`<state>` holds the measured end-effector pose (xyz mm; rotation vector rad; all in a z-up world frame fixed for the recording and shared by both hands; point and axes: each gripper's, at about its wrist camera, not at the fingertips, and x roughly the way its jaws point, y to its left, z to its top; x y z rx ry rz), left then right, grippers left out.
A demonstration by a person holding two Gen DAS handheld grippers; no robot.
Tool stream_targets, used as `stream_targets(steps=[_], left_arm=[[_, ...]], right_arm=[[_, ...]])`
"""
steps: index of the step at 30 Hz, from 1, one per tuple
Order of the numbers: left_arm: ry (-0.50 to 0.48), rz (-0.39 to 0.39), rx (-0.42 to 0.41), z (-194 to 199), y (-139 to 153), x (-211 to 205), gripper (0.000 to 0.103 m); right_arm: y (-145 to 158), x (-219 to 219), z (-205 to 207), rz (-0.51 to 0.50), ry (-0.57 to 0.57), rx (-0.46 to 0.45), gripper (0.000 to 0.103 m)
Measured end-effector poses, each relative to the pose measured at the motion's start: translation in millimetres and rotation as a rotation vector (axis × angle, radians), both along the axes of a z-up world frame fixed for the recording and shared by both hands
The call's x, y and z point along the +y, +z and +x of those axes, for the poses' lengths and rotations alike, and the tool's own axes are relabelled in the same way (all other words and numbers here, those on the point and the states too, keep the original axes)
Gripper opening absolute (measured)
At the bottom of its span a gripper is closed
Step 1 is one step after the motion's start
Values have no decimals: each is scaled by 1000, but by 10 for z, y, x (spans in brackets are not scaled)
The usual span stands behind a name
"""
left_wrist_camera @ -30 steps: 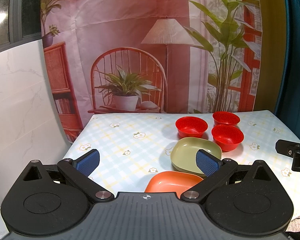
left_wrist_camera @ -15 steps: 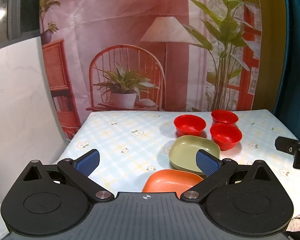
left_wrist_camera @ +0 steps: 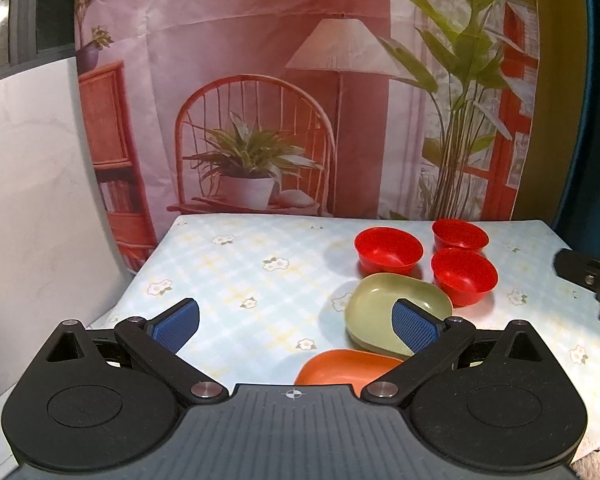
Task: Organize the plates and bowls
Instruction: 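Move both tools forward toward the nearest olive-green plate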
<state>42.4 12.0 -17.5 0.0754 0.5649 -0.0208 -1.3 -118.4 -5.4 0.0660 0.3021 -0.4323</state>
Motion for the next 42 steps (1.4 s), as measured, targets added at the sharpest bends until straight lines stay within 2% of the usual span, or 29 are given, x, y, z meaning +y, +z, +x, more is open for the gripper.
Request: stream_targets(steps=[7,16,22,28,31,33,38,39,42], left_arm=[[36,16,49,203,-232,-44,103],[-28,36,116,380,-505,-192,100],[-45,46,197,431,-714,-249,88],[-49,-35,279,423,-849,-178,78],[-95,-98,296,417,-865,-163,76],[-109,-112,303,423,-888,-183,74],[-190,-68,336,483,-907,-366,50],[-204,-64,347,508,-901,-402,48],[-215,-102,394,603,-875,-459,42]], right_arm=[[-210,-96,300,73,8,67,103],[-611,-212,382,84,-32,174,103],[-877,-246,351,101,-22,237,103],[-1044,-211,352,123,19,293,100],[-1088,-256,330,148,21,315,95],[-1118,-306,314,179,25,332,91],[-1151,-343,269,216,37,350,76],[-1155,-343,267,221,41,352,72],[-1164,-350,261,226,44,355,70]])
